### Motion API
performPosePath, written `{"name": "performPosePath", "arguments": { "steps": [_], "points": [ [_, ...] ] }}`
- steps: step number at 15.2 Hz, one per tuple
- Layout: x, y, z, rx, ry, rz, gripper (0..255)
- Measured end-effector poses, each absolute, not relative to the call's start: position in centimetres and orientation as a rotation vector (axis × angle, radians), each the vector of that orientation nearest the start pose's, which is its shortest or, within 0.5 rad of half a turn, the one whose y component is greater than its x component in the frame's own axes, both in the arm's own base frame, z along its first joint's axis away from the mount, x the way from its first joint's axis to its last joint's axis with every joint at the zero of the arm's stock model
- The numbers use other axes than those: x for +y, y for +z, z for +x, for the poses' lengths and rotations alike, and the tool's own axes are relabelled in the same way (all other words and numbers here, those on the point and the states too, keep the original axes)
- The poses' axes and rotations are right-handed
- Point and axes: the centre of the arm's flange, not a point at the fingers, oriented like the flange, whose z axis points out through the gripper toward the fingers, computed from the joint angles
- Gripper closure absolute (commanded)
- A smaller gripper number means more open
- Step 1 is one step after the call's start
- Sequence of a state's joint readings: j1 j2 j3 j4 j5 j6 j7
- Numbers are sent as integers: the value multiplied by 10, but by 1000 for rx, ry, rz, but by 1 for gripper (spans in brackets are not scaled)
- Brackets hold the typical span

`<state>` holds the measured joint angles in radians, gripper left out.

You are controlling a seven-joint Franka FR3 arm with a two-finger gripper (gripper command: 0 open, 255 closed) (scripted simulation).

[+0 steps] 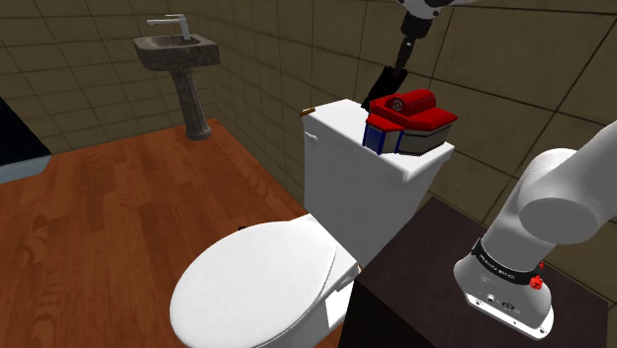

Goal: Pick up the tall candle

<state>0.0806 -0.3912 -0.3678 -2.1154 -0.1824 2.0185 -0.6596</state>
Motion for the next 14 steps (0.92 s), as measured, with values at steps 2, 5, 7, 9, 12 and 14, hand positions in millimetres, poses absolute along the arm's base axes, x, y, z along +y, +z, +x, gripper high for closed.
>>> {"name": "performPosePath", "arguments": {
  "steps": [2, 5, 7, 9, 12, 14],
  "points": [
    [-180, 587, 459, -779, -413, -3179, 0],
    [-195, 582, 483, -866, -458, -3155, 0],
    [-199, 573, 488, -881, -466, -3151, 0],
    [-200, 564, 490, -885, -468, -3150, 0],
    [-200, 550, 489, -886, -468, -3150, 0],
    [-199, 546, 490, -886, -470, -3150, 255]
  ]
}}
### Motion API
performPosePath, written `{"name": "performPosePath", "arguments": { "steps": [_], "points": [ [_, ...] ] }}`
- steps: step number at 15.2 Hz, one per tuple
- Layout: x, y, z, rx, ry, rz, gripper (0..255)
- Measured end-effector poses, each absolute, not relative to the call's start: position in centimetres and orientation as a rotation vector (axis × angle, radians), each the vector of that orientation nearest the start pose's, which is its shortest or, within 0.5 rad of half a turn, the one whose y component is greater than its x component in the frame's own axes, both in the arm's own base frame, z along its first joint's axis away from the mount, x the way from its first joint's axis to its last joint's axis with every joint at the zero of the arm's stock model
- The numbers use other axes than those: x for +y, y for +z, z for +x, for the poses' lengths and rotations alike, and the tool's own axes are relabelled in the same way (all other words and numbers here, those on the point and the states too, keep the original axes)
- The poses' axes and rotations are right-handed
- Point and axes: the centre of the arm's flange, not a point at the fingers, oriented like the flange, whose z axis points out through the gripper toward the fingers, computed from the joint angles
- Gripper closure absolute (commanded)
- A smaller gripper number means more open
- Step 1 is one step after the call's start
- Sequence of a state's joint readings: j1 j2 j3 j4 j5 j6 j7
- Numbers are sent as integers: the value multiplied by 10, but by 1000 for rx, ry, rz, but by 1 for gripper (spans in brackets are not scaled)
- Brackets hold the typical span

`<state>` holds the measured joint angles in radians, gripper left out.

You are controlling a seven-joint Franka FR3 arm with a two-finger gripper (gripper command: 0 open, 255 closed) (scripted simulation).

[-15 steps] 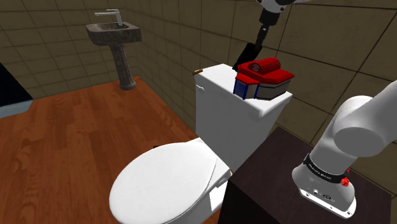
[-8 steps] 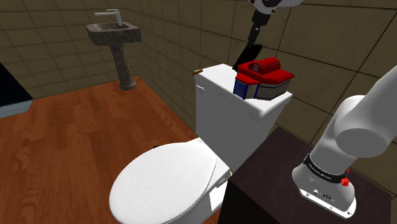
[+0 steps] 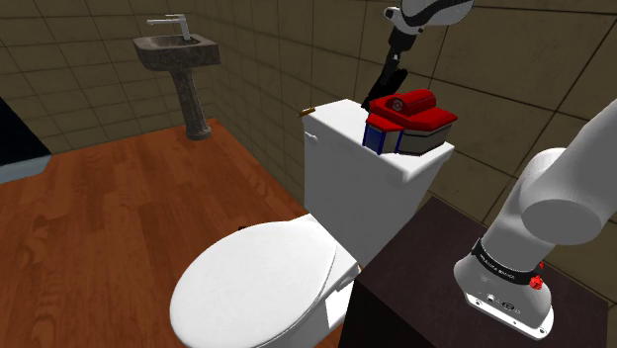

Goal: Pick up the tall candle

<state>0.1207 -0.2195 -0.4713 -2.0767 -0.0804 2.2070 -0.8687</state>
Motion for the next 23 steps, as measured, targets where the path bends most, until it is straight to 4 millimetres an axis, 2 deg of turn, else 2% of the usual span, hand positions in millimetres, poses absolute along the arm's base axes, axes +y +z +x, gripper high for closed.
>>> {"name": "performPosePath", "arguments": {
  "steps": [10, 23],
  "points": [
    [-200, 548, 489, -887, -471, -3150, 255],
    [-199, 613, 489, -886, -469, -3150, 255]
  ]
}}
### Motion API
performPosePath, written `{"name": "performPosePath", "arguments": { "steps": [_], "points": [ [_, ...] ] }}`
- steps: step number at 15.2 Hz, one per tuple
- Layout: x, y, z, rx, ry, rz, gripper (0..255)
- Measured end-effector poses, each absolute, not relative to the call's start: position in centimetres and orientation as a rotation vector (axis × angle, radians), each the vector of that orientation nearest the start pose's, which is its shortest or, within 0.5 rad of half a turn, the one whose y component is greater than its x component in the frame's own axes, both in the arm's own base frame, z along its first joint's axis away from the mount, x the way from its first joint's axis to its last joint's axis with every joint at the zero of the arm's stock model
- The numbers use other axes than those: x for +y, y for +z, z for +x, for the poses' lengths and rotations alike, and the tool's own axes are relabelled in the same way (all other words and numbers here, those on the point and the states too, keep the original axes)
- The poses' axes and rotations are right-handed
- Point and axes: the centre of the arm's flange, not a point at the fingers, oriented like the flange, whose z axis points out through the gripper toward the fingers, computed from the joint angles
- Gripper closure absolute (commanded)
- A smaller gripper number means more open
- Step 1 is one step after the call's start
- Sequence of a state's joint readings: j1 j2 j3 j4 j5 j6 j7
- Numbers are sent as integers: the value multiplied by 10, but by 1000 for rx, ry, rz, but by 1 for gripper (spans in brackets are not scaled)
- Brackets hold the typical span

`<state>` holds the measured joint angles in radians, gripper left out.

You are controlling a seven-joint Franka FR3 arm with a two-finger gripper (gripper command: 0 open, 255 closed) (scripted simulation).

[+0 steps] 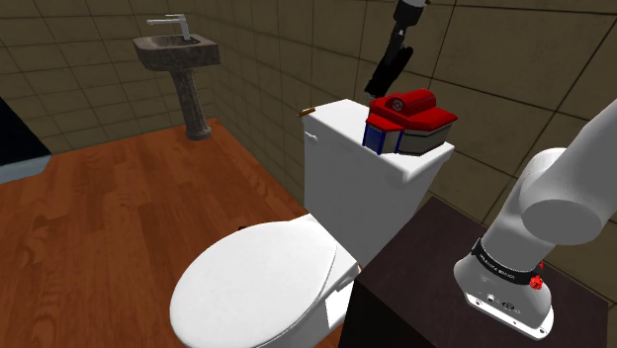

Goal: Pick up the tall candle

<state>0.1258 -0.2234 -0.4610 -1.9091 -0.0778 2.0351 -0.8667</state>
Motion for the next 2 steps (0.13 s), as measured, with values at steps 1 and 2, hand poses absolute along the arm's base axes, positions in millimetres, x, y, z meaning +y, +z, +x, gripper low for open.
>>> {"name": "performPosePath", "arguments": {
  "steps": [1, 2],
  "points": [
    [-199, 619, 489, -886, -468, -3150, 255],
    [-200, 622, 490, -886, -468, -3150, 255]
  ]
}}
